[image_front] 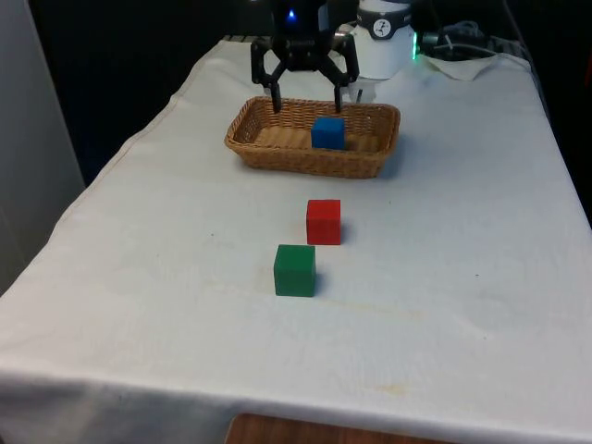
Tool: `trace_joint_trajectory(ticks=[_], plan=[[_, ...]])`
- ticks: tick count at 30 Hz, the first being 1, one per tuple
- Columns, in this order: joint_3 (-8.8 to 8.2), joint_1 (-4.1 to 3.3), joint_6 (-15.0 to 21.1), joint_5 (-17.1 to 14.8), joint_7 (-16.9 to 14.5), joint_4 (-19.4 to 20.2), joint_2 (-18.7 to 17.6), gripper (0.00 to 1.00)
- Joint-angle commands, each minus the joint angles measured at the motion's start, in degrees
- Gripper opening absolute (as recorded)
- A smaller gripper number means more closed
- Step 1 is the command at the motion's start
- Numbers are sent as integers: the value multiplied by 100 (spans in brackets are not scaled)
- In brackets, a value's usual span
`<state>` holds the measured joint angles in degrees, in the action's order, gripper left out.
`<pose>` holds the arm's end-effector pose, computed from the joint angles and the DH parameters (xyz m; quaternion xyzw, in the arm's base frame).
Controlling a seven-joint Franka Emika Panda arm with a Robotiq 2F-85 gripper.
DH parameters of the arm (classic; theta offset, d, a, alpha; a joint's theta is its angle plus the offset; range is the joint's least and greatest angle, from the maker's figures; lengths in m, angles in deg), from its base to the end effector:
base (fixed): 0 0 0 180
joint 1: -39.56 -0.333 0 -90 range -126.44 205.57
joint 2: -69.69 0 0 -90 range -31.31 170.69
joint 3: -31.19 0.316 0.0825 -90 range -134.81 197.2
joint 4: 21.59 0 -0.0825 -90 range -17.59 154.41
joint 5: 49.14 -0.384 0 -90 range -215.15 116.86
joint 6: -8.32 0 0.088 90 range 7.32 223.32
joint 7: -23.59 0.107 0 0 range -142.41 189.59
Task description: Pick up the blue cube and place it into the basket.
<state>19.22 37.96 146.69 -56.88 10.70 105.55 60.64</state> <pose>0.5399 -0.0974 0.3104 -0.9990 0.0259 -0.0270 0.0247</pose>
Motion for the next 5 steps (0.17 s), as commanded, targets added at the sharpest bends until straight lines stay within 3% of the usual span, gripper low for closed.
trace_joint_trajectory(ticks=[1, 5], plan=[[11, 17, -92, -63, -57, -115, -57, 100], [6, 11, -160, -34, -34, -321, -172, 100]])
